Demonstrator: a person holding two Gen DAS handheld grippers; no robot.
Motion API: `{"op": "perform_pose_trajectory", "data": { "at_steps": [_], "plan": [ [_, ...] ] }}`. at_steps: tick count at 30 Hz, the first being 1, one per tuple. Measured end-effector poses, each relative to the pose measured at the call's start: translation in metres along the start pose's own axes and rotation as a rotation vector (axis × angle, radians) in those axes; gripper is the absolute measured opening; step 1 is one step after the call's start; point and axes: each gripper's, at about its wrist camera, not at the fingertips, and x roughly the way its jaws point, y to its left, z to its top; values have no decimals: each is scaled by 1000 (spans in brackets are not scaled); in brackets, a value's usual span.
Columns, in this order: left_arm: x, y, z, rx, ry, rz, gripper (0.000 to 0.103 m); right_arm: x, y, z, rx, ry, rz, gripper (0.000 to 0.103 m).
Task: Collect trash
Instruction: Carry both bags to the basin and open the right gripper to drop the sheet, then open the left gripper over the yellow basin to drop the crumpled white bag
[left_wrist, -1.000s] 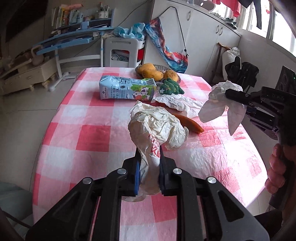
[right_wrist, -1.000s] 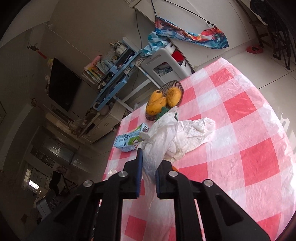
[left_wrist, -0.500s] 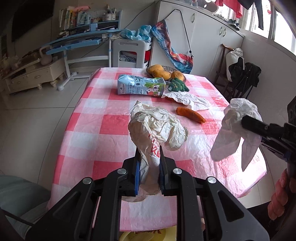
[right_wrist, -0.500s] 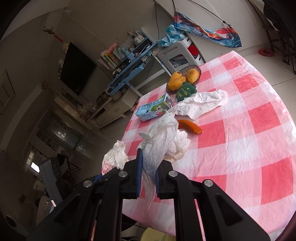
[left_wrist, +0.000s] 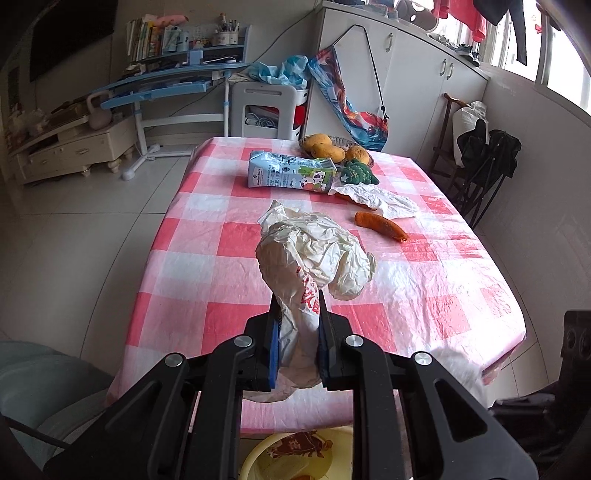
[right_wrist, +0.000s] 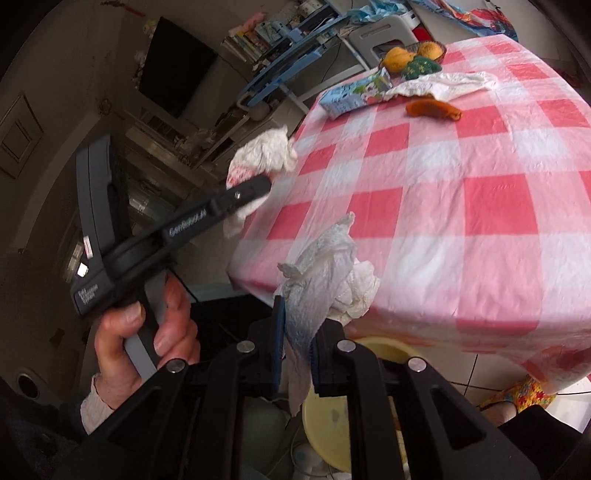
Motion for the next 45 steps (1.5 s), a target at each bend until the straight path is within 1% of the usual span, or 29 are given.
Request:
{"op": "perform_pose_trajectory", "data": {
  "at_steps": [2, 5, 7, 8, 9, 11, 13, 17, 18, 20, 27, 31, 34, 37, 41, 43, 45],
  "plan": [
    [-3, 1, -2, -7, 1, -5, 16, 13, 9, -10, -37, 76, -2, 14],
    [-6, 3, -4, -17, 7, -12, 16, 36, 13, -25, -59, 195, -17, 15],
    [-8, 6, -6, -28, 11, -19, 16, 47, 13, -32, -72, 254, -51, 15],
    [-9, 8, -8, -34, 15, -22, 16, 52, 12, -34, -77, 275, -74, 18],
    [-10, 10, -9, -38, 17, -22, 16, 56, 10, -35, -73, 294, -85, 24],
    [-11, 12, -13, -44, 21, -20, 16, 59, 7, -35, -67, 302, -114, 56],
    [-13, 14, -16, -50, 25, -19, 16, 56, 9, -33, -73, 280, -121, 57],
    [-19, 13, -21, -44, 25, -15, 16, 48, 2, -26, -45, 232, -136, 58],
    [-20, 13, -21, -41, 24, -14, 16, 45, 0, -24, -34, 212, -135, 58],
    [-22, 11, -23, -34, 26, -14, 16, 37, -3, -18, -19, 161, -134, 63],
    [-29, 4, -33, -3, 46, -15, 16, 12, -3, -13, 13, 7, -131, 65],
    [-30, -4, -42, 24, 74, -23, 16, -5, -10, -9, 55, -84, -134, 69],
    [-30, -10, -53, 49, 107, -32, 16, -15, -19, -8, 104, -137, -128, 70],
    [-28, -18, -66, 77, 157, -52, 16, -23, -22, -7, 139, -172, -128, 70],
    [-23, -32, -90, 130, 251, -98, 16, -35, -24, -5, 163, -209, -125, 71],
    [-19, -42, -103, 169, 310, -130, 16, -38, -25, -5, 171, -222, -123, 71],
    [-17, -50, -116, 212, 356, -145, 17, -42, -26, -5, 179, -232, -120, 72]
  ]
}}
